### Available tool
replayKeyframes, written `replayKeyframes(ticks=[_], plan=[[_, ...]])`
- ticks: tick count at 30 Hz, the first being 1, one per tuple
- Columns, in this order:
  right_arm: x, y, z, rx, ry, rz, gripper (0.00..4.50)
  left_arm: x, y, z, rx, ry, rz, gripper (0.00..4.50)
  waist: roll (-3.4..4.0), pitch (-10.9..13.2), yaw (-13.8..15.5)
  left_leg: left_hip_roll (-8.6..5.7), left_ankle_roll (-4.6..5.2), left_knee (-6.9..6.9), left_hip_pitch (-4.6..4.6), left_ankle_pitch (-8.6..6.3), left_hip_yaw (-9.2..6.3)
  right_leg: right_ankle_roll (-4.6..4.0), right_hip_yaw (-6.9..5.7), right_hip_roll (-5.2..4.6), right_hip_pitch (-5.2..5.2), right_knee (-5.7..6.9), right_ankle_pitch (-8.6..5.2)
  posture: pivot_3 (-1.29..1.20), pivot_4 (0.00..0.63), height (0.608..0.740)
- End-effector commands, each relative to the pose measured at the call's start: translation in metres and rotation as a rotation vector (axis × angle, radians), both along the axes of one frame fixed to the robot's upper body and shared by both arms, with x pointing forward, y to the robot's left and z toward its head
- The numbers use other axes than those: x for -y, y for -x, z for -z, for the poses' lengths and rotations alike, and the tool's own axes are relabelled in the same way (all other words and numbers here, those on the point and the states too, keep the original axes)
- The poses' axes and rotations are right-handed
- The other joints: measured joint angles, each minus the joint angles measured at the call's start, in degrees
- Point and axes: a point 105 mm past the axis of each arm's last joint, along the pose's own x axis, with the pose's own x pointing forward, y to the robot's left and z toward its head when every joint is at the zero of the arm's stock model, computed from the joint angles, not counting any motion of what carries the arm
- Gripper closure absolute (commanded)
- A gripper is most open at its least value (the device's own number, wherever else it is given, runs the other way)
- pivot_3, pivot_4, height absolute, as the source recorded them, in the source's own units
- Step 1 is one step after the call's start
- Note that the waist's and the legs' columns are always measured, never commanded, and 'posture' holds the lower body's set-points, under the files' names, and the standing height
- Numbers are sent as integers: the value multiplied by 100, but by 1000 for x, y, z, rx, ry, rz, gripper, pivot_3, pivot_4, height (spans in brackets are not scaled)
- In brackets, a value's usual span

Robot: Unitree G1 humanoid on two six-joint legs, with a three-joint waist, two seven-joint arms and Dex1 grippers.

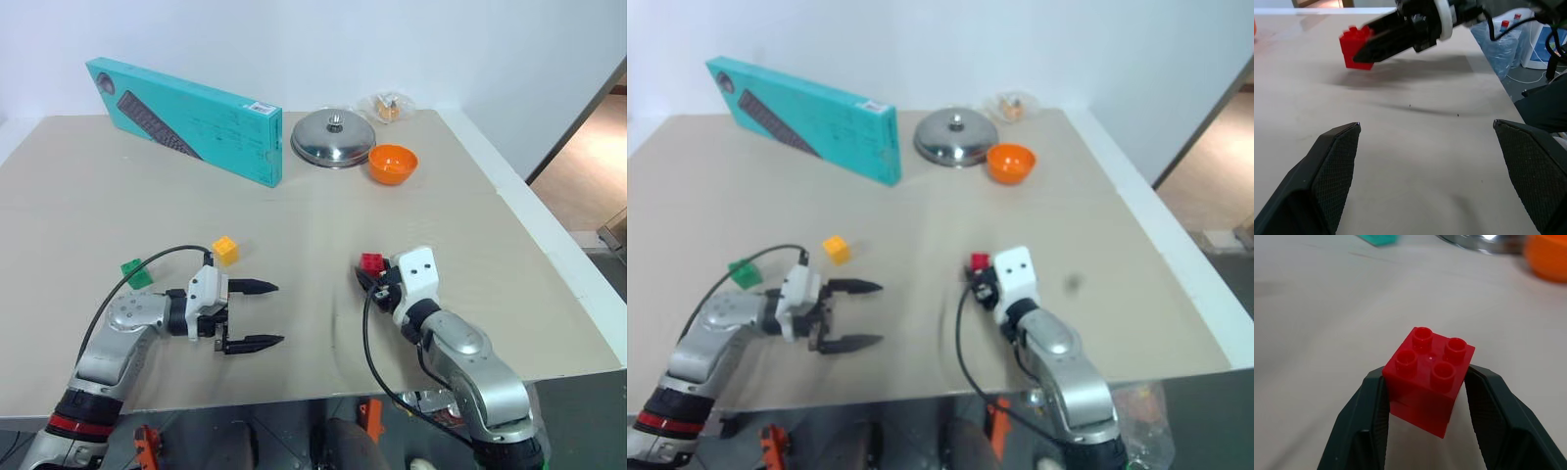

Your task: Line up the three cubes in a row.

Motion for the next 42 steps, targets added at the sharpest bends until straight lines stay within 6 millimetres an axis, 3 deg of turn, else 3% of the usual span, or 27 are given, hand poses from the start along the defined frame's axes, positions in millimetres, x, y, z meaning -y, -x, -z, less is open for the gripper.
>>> replayKeyframes(ticks=[1,7,13,20,31,42], plan=[[-20,7,-16,39,10,-241,2758,-10,0,-2,3,-6,-34,0,0,0,-3,3,0,0,0,0,0,0,1,1,0,0,0,0,150,740],[-44,13,-16,16,63,-501,2758,-17,-3,0,-7,-12,-75,0,-1,1,-1,4,1,-1,0,0,-1,0,-3,4,0,0,0,0,150,740],[-61,5,-19,38,80,-550,2758,-21,-2,1,-4,-14,-106,0,-1,0,1,4,1,0,-1,0,0,-1,1,2,-1,0,0,0,150,740],[-78,17,-11,25,117,-700,2758,-22,3,1,-17,-5,-122,0,-1,0,3,6,0,0,-2,-1,0,-1,1,-5,-1,0,0,0,150,740],[-83,24,-6,-48,201,-966,2758,-24,6,0,-30,-8,-133,0,0,1,4,8,1,6,0,0,-2,-2,-2,-1,0,2,3,0,150,740],[-83,10,-1,-95,292,-1121,2758,-30,16,-3,-42,-1,-179,0,1,2,3,13,1,8,2,0,-1,-6,-2,1,-1,9,5,0,150,740]])
